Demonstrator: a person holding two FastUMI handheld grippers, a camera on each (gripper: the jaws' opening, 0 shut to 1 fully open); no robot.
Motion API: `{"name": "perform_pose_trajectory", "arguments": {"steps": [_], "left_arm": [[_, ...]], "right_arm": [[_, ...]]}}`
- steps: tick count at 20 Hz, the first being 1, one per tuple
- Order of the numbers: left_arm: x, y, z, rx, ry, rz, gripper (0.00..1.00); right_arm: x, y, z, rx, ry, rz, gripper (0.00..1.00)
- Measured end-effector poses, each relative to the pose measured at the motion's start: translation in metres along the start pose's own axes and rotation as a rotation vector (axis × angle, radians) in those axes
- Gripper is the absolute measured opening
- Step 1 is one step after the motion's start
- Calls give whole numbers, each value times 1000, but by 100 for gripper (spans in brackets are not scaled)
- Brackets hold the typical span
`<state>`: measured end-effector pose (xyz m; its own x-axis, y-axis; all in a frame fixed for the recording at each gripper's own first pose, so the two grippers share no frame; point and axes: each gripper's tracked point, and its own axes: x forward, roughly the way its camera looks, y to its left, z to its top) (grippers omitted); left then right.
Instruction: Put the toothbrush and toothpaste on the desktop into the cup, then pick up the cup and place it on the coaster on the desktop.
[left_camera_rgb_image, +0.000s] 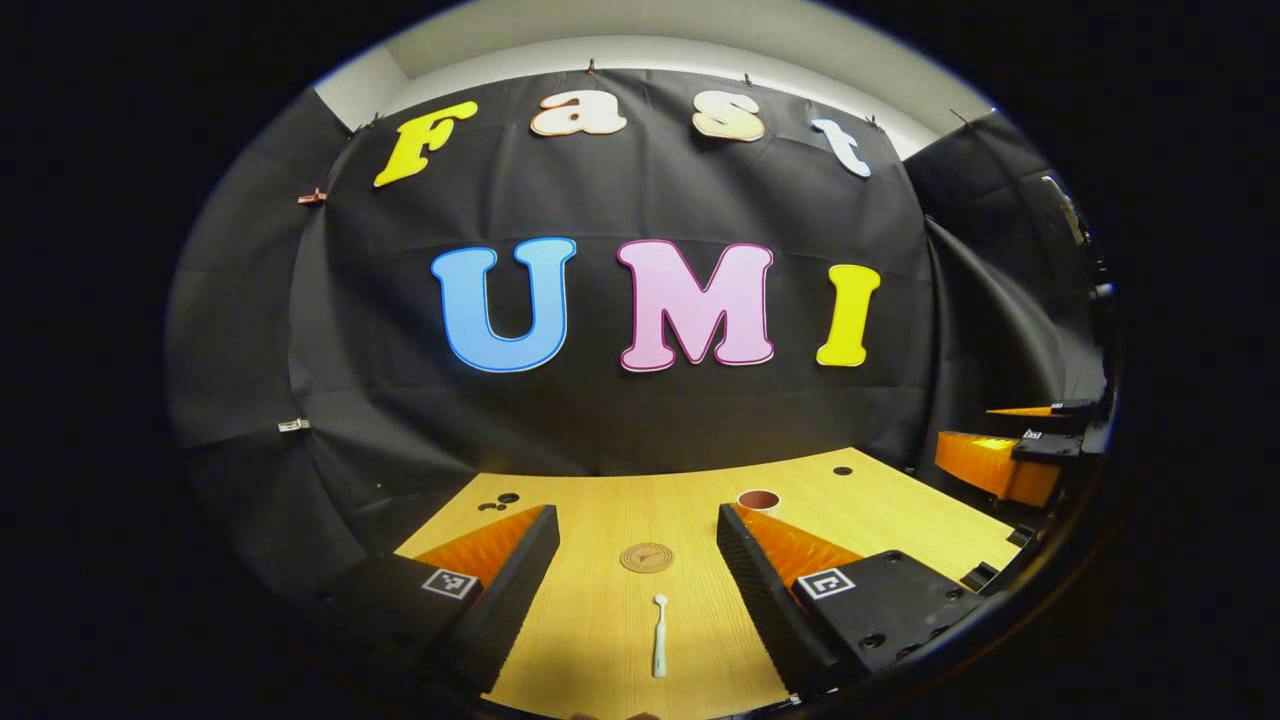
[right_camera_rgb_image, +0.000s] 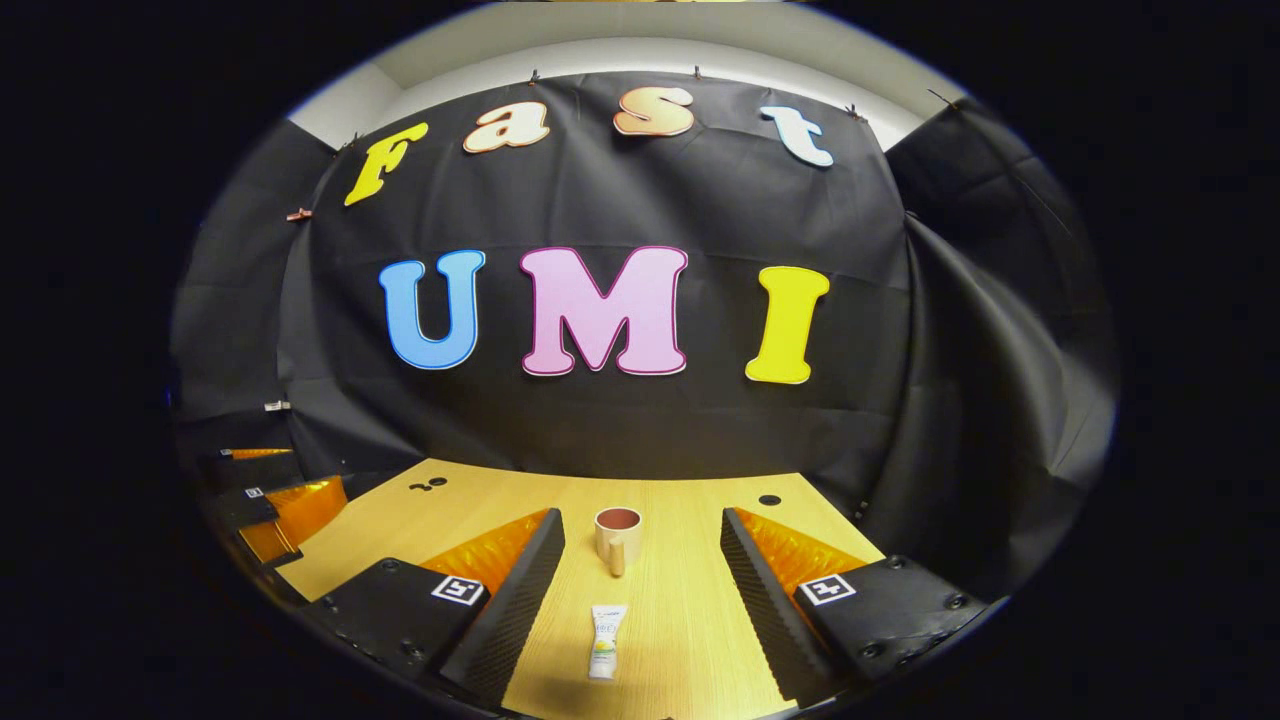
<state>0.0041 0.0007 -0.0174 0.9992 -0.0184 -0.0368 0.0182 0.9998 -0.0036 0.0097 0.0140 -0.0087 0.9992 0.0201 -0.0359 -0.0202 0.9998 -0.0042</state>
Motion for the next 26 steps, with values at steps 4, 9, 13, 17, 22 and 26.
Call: {"name": "perform_pose_trajectory", "arguments": {"steps": [4, 9, 13, 17, 22, 26], "left_arm": [[5, 1, -2, 1, 6, 2, 100], [12, 4, -2, -13, 3, 4, 100], [19, 8, -11, -18, 28, 12, 100], [28, 8, -21, -23, 71, 20, 100], [36, 13, -37, -39, 125, 55, 100], [42, 23, -56, -12, 186, 110, 100]], "right_arm": [[6, 5, -4, 9, 15, 4, 96], [13, 12, -19, 30, 67, 16, 97], [24, 19, -26, 27, 98, 29, 97], [37, 41, -44, 24, 154, 89, 98], [66, 55, -76, 21, 239, 161, 98], [88, 64, -108, 3, 328, 203, 98]]}}
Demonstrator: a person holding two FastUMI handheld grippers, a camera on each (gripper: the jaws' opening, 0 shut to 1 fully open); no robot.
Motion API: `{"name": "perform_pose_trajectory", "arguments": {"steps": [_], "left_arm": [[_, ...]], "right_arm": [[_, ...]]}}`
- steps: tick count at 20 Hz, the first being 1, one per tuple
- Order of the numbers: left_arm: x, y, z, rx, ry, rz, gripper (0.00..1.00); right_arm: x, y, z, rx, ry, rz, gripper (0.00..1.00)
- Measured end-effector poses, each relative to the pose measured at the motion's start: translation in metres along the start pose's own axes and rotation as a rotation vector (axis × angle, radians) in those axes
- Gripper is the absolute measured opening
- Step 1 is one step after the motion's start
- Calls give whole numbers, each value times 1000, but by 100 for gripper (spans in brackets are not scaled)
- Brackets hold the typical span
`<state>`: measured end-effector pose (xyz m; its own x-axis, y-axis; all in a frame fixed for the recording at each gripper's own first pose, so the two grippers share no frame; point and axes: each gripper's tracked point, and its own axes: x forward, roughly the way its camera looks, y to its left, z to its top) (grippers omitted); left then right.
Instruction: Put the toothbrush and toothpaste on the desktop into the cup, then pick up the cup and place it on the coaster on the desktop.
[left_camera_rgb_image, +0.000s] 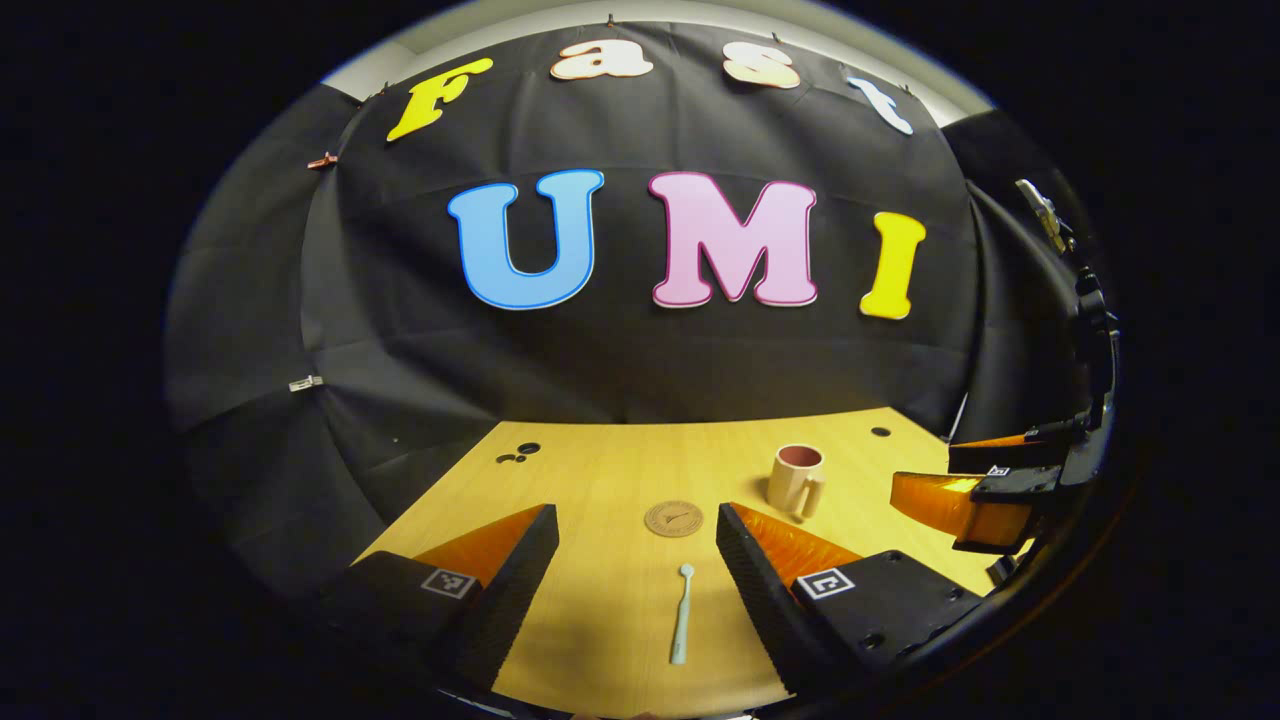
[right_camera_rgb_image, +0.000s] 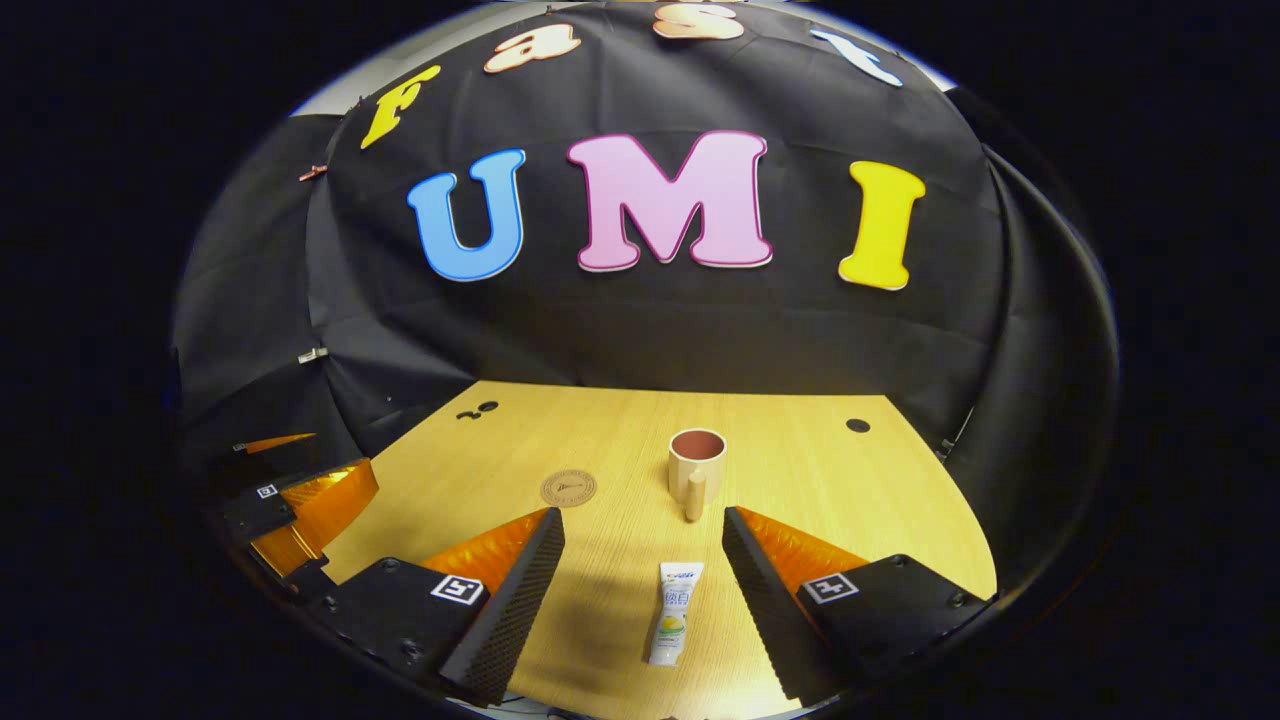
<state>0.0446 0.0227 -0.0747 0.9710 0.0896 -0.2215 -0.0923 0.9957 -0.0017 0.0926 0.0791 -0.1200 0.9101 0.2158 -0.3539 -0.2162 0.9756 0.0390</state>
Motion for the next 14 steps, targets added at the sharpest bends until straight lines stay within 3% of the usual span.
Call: {"name": "perform_pose_trajectory", "arguments": {"steps": [14], "left_arm": [[21, -1, -38, 5, 142, 97, 99]], "right_arm": [[83, -26, -127, -43, 403, 20, 98]]}}
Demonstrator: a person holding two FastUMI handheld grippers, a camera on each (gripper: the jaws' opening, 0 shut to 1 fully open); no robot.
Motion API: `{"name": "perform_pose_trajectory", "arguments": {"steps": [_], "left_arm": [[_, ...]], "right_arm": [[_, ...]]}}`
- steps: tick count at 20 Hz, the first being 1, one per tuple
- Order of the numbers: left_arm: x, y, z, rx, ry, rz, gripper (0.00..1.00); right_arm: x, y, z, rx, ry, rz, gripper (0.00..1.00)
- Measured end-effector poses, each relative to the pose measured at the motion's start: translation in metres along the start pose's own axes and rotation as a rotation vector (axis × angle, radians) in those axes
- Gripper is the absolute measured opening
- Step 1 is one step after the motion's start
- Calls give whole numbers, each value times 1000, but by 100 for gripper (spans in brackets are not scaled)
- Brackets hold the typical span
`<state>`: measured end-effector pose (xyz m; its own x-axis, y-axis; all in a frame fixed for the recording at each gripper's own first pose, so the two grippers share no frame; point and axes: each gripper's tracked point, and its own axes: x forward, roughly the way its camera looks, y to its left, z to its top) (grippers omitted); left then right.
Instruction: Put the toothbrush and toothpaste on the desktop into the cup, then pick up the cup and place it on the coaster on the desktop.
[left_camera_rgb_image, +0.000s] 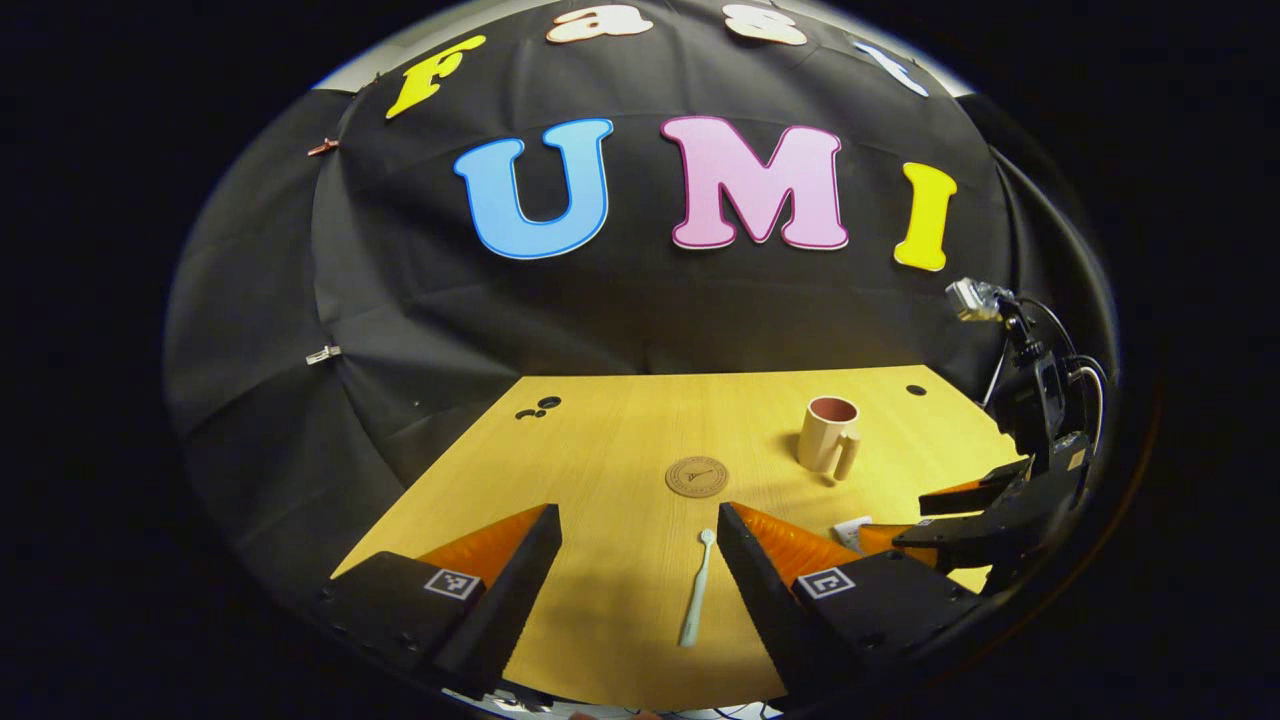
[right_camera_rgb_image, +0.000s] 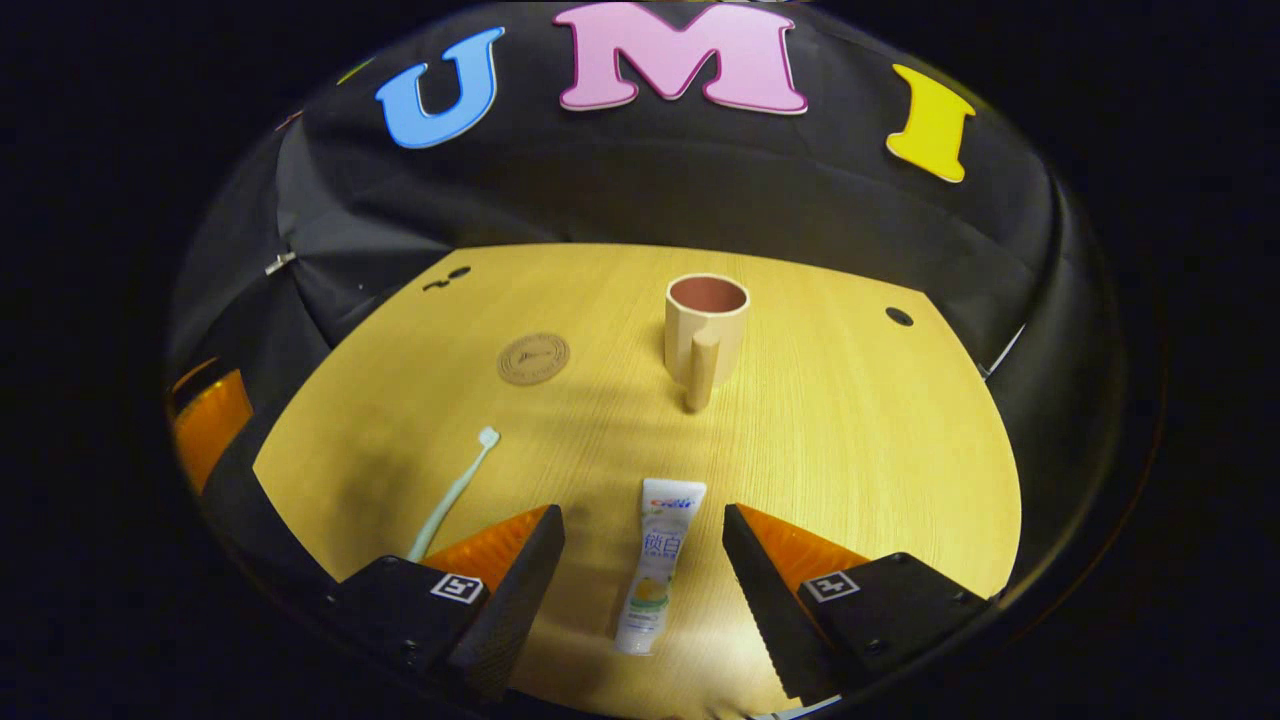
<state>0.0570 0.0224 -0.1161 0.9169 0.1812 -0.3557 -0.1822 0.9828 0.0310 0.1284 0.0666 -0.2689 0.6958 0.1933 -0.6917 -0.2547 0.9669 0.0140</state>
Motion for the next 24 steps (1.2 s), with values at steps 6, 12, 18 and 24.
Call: {"name": "perform_pose_trajectory", "arguments": {"steps": [6, 12, 18, 24], "left_arm": [[10, 0, -11, 43, 46, 34, 99], [12, 0, -20, 51, 75, 33, 99], [7, 2, -23, 54, 82, 38, 99], [0, 1, -24, 58, 76, 37, 99]], "right_arm": [[22, -8, -32, -31, 122, -15, 98], [43, -18, -53, 26, 209, -41, 98], [55, -15, -63, 38, 266, -44, 98], [58, -19, -62, 60, 270, -66, 76]]}}
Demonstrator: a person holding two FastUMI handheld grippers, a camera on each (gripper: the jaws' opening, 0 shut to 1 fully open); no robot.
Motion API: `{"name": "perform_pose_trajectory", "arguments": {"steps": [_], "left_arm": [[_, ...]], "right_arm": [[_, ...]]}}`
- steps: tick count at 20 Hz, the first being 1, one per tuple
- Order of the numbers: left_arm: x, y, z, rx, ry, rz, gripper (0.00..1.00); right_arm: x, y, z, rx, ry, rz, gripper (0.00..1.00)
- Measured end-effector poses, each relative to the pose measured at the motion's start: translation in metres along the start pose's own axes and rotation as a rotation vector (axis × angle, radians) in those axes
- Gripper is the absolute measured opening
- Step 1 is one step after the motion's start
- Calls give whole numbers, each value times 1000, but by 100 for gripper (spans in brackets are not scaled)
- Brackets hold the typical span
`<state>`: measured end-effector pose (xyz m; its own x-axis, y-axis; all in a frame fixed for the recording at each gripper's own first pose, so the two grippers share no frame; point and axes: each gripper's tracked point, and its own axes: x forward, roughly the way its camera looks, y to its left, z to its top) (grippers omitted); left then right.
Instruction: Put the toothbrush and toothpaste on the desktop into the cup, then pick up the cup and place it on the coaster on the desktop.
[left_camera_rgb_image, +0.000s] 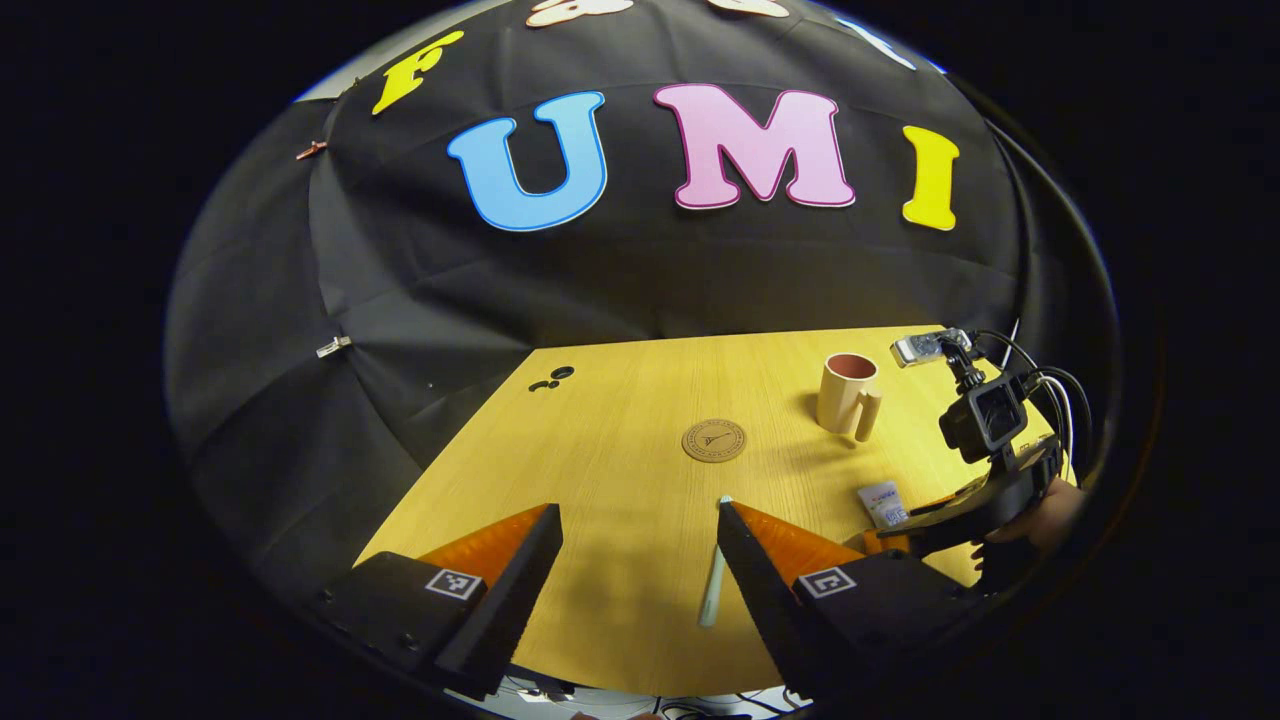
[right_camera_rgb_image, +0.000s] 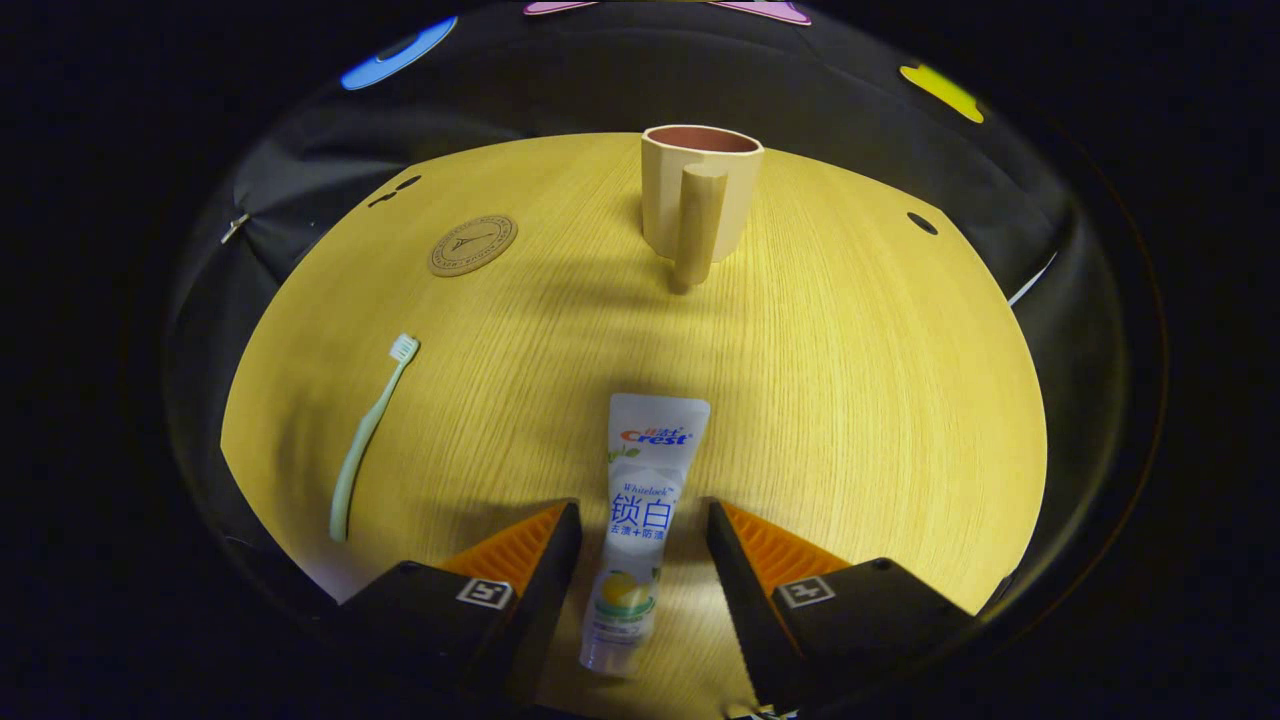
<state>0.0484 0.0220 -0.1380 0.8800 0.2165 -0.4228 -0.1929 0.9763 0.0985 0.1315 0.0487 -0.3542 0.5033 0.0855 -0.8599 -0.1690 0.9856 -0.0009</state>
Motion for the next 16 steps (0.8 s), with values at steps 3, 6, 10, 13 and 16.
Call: {"name": "perform_pose_trajectory", "arguments": {"steps": [3, 6, 10, 13, 16], "left_arm": [[-4, -1, -2, 0, -2, -2, 99], [-3, -3, -3, -1, -11, -6, 99], [2, 0, -8, -3, -9, -6, 99], [9, 5, -13, 5, 3, 1, 99], [20, -3, -24, 11, 44, -52, 99]], "right_arm": [[0, -2, -1, 12, 23, -8, 56], [0, -2, -1, 10, 56, -9, 45], [2, -1, 0, 2, 47, 6, 38], [0, 1, 0, -13, 44, 30, 22], [-1, 0, 0, -1, 54, 60, 24]]}}
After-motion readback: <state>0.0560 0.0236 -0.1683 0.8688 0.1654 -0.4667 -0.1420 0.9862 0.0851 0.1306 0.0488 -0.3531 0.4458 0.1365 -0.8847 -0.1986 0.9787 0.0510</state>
